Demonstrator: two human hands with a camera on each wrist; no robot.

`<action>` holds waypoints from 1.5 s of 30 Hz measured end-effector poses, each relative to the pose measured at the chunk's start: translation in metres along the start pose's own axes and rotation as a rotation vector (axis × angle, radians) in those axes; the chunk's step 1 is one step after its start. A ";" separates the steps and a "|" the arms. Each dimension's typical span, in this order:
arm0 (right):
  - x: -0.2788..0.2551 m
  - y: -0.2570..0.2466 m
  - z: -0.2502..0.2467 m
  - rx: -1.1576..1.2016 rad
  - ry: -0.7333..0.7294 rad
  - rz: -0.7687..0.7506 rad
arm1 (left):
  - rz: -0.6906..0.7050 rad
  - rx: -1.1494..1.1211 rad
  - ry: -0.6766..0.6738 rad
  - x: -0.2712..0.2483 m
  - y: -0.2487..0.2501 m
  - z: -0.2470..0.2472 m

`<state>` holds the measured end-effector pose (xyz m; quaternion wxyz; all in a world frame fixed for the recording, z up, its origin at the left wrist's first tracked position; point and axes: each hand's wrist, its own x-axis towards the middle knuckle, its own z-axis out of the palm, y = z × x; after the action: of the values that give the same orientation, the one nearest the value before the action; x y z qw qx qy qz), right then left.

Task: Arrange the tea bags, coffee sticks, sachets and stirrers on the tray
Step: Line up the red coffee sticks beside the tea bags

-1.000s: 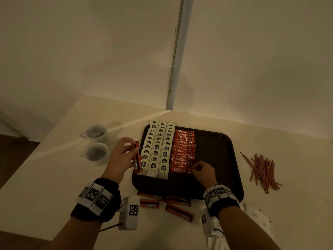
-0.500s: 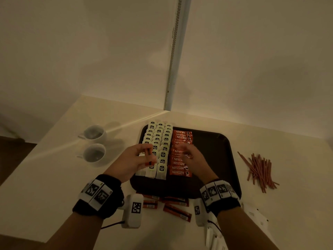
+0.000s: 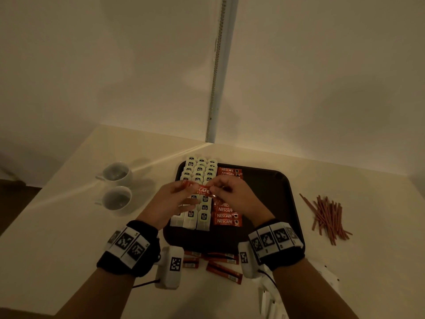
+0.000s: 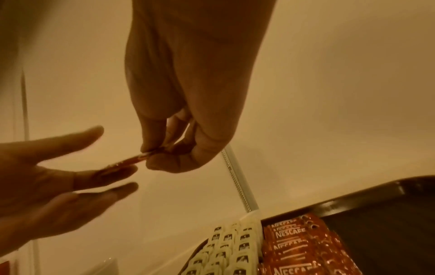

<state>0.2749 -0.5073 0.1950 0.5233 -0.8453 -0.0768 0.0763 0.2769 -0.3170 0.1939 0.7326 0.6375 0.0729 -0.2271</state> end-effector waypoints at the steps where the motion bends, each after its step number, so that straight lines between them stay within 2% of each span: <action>1: 0.000 -0.002 -0.001 -0.022 0.010 0.001 | 0.045 0.019 0.011 0.000 -0.001 0.001; 6: -0.002 -0.011 -0.002 -0.051 0.047 -0.022 | 0.204 0.146 0.045 0.001 -0.007 0.002; 9: -0.004 -0.014 0.000 0.042 0.048 -0.006 | 0.278 0.137 0.036 -0.001 -0.006 0.005; 12: -0.006 -0.014 0.002 0.158 0.057 0.032 | 0.309 0.141 0.011 -0.001 -0.004 0.010; 16: -0.008 -0.013 -0.004 0.414 0.065 0.160 | 0.311 0.104 0.052 0.001 -0.007 0.009; 18: -0.009 -0.011 -0.006 0.460 0.044 0.180 | 0.303 0.103 0.070 0.003 -0.008 0.007; 22: -0.008 -0.003 -0.006 0.333 0.007 0.189 | 0.298 0.153 0.087 0.006 -0.013 0.006; 25: -0.007 0.003 -0.011 0.068 0.013 0.153 | 0.298 0.232 0.070 0.005 -0.016 0.003; 31: -0.019 0.049 -0.033 -0.177 -0.014 0.253 | 0.176 0.329 0.046 -0.014 -0.026 -0.032; 35: -0.037 0.088 -0.030 -0.236 -0.020 0.356 | 0.110 0.381 0.123 -0.041 -0.045 -0.075; 39: -0.047 0.114 -0.013 -0.182 -0.012 0.483 | 0.037 0.359 0.249 -0.067 -0.072 -0.108; 45: -0.039 0.125 0.006 -0.170 0.150 0.507 | -0.126 0.295 0.352 -0.100 -0.110 -0.142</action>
<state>0.2418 -0.5653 0.0819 0.4190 -0.8816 0.1701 0.1351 0.1676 -0.1651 0.1089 0.5922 0.7614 0.2050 -0.1658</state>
